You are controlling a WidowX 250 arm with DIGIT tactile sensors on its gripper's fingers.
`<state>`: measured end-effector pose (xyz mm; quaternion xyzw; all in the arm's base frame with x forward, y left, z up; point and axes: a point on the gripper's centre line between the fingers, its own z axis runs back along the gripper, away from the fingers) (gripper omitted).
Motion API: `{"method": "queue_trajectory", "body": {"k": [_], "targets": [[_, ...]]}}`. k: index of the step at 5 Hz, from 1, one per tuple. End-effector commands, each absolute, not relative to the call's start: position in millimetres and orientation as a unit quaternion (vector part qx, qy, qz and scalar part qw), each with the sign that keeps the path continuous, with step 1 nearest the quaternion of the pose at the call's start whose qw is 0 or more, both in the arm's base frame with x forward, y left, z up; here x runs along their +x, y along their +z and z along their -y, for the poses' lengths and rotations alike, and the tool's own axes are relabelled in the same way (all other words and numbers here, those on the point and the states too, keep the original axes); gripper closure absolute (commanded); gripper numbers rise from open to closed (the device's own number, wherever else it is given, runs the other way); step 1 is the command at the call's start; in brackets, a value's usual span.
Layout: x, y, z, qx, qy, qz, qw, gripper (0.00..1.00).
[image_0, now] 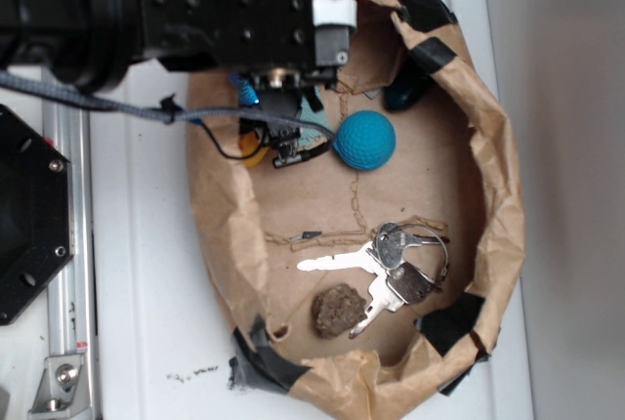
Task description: Grab the blue cloth.
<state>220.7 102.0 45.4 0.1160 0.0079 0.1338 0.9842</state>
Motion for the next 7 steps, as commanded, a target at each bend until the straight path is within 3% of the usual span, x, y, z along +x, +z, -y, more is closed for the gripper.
{"method": "queue_trajectory", "body": {"k": [1,2,3,7], "targets": [[238.5,28.7,-100.6,0.123,0.084,0.014,0.989,0.0],[238.7,28.4,-99.5,0.081,0.067,0.025,0.994,0.0],[237.3,28.3,-100.2,0.075,0.089,0.029,0.993,1.0],[236.4,42.2,-101.0,0.08,0.092,0.029,0.992,1.0]]}}
